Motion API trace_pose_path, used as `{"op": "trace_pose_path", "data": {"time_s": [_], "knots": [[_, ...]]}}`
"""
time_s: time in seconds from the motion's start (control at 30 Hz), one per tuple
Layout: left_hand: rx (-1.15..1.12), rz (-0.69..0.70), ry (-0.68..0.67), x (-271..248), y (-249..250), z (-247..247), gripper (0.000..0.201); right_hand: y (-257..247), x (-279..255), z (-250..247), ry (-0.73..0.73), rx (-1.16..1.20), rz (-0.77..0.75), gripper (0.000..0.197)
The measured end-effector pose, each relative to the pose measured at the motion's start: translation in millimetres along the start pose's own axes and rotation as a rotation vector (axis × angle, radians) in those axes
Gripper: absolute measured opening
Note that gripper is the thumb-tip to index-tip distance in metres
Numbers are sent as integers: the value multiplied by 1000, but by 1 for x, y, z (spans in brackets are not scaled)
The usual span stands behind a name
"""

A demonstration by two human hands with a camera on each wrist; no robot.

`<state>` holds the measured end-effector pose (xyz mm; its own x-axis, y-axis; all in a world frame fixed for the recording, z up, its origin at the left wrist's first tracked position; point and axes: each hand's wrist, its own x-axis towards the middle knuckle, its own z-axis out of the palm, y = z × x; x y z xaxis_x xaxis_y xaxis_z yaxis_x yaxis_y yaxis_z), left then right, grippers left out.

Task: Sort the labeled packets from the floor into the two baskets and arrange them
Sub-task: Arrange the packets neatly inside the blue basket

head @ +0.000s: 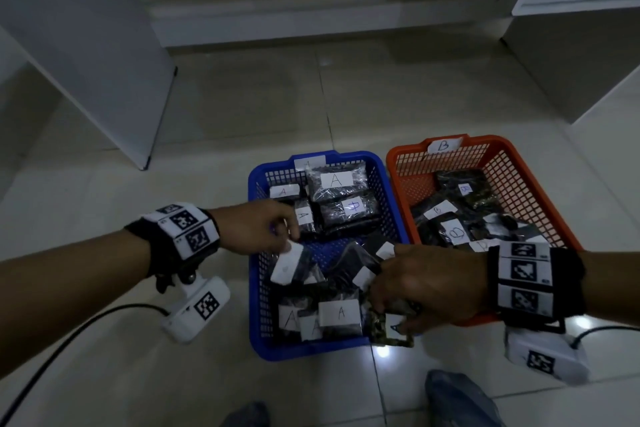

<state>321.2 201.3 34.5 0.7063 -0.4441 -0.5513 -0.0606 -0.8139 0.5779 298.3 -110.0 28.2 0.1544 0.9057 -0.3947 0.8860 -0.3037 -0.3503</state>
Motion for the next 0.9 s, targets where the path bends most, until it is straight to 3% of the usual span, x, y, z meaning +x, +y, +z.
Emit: {"op": "trace_pose_path", "data": {"time_s": [0.13,0.27,0.37,0.47,0.6,0.7,0.9], "knots": [[32,-62,345,12,-16,-17,7,-2,0,-2,14,130,62,35],[116,-83,467,28,-30,-17,4,1,-3,-5,26,457,153,27],[168,-88,458,40,-37,-10,4,4,-3,-5,104,793,226,24],[249,-100,471,47,-44,-5,6,10,-5,-6,202,956,254,23],[589,-93,461,50,-46,6,15,19,-8,-8,290,968,274,23],[681,-48,448,47,-44,10,20,25,-8,-12,315,941,289,21],[886,-96,209,45,-39,14,33,34,-5,-25,388,1007,283,22]]}}
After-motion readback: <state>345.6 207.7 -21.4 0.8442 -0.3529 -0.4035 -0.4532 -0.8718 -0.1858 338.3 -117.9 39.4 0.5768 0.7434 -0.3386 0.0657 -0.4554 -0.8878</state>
